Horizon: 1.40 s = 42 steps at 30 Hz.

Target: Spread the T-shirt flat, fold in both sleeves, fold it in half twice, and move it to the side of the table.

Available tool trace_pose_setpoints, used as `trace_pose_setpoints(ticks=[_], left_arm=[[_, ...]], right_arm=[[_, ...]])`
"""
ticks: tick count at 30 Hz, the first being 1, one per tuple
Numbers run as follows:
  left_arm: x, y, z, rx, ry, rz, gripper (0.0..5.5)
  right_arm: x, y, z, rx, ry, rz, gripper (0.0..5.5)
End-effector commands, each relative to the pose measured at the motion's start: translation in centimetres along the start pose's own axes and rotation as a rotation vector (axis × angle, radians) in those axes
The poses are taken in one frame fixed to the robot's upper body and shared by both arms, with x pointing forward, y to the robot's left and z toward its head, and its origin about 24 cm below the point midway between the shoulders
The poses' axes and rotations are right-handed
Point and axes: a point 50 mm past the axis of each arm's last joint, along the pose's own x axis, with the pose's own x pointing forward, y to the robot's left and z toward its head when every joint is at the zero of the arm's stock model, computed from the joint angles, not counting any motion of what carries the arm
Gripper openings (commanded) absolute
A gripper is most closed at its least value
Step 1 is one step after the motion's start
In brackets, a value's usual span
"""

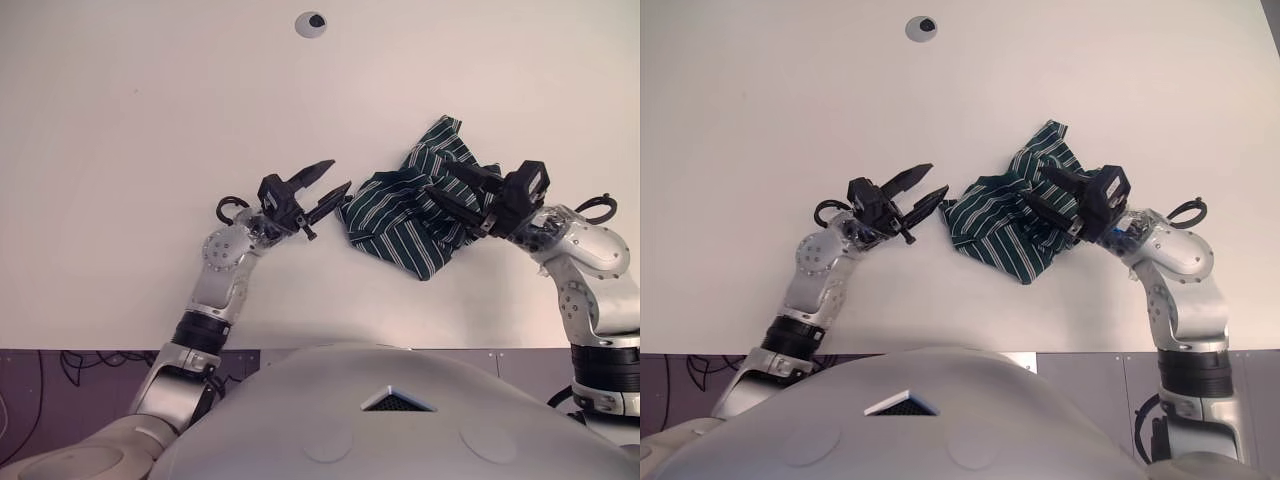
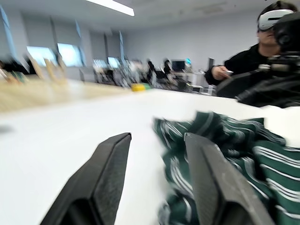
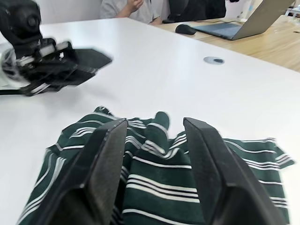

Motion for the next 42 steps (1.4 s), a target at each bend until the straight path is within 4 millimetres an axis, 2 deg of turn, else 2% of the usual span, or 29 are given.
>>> trace_pose_setpoints(ticks=[1,6,10,18,22,36,42], left_arm=[[0.5,0.5,0.0,-0.176,0.164,-0.019,2.07],[2.5,0.7,1.2,-0.3,0.247,-0.056,2.07],[3.7,1.0,1.7,-0.312,0.295,-0.053,2.07],[4.1,1.7,0.1,-0.281,0.427,0.015,2.07],[3.9,1.3,-0.6,-0.273,0.471,0.012,2.07],[3.7,-0.3,0.2,-0.353,0.458,-0.067,0.07],[3.7,-0.5,0.3,-0.352,0.454,-0.071,0.01]], right_arm=[[-0.1,-1.0,1.4,-0.016,-0.114,-0.055,2.19],[-0.4,-1.7,2.5,-0.041,-0.169,-0.097,2.19],[-0.2,-1.8,2.7,-0.044,-0.183,-0.101,2.19],[0.0,-2.0,2.7,-0.043,-0.191,-0.109,2.19],[-0.1,-2.0,2.7,-0.043,-0.193,-0.109,2.19],[0.1,-2.0,2.9,-0.034,-0.189,-0.115,2.23],[0.1,-2.1,2.9,-0.034,-0.185,-0.12,2.23]])
